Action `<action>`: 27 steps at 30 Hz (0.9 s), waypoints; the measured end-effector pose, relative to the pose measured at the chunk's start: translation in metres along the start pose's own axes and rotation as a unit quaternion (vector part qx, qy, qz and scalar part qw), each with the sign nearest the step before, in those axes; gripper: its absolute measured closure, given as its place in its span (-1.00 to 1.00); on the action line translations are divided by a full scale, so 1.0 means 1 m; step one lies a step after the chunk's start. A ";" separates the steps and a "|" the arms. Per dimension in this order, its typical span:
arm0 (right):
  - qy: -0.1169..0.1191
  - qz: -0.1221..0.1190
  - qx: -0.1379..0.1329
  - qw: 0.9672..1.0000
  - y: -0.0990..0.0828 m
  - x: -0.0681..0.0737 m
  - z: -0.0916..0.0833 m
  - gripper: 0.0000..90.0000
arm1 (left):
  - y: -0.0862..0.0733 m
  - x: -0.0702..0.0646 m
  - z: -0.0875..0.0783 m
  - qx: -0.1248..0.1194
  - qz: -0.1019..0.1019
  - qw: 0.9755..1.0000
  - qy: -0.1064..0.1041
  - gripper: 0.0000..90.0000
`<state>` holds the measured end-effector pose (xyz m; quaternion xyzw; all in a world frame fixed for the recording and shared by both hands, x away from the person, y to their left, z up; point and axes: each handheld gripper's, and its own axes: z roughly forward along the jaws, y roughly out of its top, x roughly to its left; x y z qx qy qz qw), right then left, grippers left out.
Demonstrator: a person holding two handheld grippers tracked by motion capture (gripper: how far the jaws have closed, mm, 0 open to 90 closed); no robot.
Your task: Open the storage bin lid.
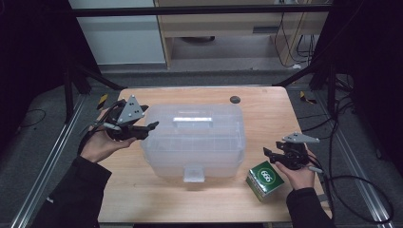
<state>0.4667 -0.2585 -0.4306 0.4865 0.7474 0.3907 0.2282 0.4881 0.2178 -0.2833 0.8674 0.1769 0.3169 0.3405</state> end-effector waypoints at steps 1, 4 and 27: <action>0.000 0.000 0.000 1.000 0.000 0.000 0.000 -0.08 | 0.001 -0.001 0.000 0.001 0.006 1.000 -0.002 -0.12; 0.001 0.001 0.000 1.000 0.000 0.000 0.000 -0.08 | 0.004 -0.003 0.001 0.006 0.014 1.000 -0.007 -0.13; 0.006 0.001 0.009 1.000 0.000 0.001 0.001 -0.07 | 0.026 -0.024 0.020 0.035 0.102 0.994 -0.030 -0.12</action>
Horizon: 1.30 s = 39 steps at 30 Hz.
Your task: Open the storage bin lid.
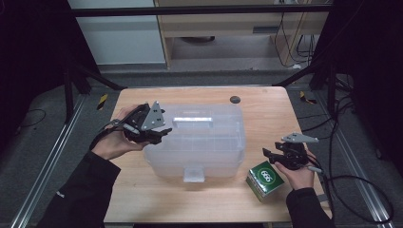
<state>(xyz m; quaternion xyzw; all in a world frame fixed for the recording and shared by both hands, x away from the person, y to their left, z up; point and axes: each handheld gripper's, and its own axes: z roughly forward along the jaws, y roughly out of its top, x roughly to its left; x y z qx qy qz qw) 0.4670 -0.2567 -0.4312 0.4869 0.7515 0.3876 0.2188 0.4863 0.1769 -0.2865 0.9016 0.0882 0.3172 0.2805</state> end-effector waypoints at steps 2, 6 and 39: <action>0.000 0.001 0.000 1.000 0.000 0.000 0.000 -0.07 | 0.001 -0.001 0.000 0.001 0.006 1.000 -0.001 -0.12; -0.001 0.001 0.001 1.000 0.000 0.000 0.000 -0.07 | 0.004 -0.001 0.001 0.003 0.020 1.000 -0.002 -0.11; 0.005 0.001 0.010 1.000 0.000 0.000 0.002 -0.05 | 0.033 -0.008 0.033 0.058 0.106 0.993 0.008 0.00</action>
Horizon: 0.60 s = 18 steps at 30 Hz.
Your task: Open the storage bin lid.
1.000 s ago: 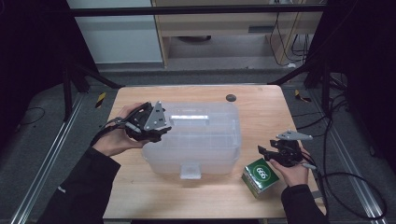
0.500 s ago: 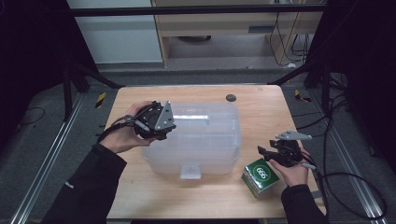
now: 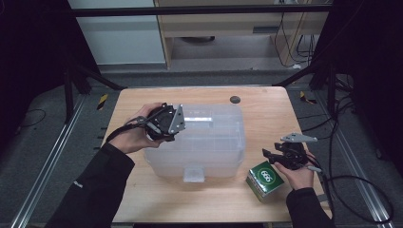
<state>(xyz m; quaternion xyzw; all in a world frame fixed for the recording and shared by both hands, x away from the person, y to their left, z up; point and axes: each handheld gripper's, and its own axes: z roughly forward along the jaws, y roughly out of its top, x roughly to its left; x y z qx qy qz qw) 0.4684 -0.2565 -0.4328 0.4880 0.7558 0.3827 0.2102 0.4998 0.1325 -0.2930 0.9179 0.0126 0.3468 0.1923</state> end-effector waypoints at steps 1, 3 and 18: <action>0.000 0.001 0.001 1.000 0.000 0.000 0.000 -0.05 | 0.000 0.000 0.001 0.002 0.004 1.000 0.001 0.00; 0.000 0.000 0.002 1.000 -0.001 0.000 0.001 -0.05 | 0.001 0.000 0.003 0.002 0.006 1.000 0.000 0.02; 0.002 -0.001 0.001 1.000 0.000 0.000 0.000 -0.05 | 0.011 0.001 0.016 0.033 0.035 0.999 0.006 0.26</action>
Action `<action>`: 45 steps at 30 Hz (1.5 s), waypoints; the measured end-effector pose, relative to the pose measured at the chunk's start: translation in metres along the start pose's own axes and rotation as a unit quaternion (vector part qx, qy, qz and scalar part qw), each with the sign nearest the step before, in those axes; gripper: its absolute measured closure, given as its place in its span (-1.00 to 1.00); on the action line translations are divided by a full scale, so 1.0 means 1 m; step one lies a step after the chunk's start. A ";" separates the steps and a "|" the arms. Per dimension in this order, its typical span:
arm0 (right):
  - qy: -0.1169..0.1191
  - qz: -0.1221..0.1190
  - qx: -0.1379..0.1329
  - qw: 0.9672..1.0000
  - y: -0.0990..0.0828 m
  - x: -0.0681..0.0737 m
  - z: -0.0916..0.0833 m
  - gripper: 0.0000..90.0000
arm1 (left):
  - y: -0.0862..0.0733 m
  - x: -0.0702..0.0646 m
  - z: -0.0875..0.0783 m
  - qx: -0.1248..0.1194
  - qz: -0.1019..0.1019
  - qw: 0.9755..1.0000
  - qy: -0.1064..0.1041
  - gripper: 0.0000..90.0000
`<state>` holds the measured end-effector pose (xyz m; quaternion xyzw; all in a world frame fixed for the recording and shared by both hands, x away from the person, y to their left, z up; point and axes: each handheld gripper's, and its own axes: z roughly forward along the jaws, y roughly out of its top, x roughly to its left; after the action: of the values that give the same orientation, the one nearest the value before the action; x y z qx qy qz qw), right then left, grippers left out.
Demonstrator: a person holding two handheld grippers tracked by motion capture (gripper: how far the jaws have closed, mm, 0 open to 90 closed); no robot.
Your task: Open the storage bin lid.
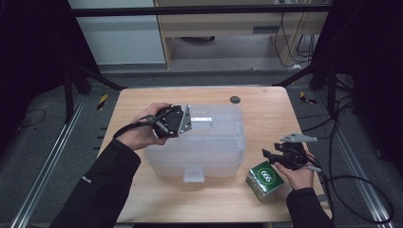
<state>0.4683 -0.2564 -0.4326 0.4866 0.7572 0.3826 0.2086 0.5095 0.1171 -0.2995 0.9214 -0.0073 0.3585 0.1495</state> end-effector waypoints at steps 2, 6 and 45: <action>0.000 0.000 0.002 1.000 0.000 0.000 0.001 -0.05 | 0.002 0.000 0.004 0.004 0.008 1.000 -0.001 0.30; 0.001 0.000 0.002 1.000 0.000 0.000 0.000 -0.05 | 0.002 -0.001 0.006 0.011 0.016 1.000 0.002 0.42; 0.029 -0.017 -0.015 0.999 0.010 0.014 -0.013 0.19 | 0.015 -0.002 0.002 0.050 0.046 0.998 0.008 0.65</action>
<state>0.4590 -0.2464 -0.4158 0.4591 0.7654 0.4041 0.2001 0.5074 0.1025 -0.2981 0.9237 -0.0310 0.3719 0.0867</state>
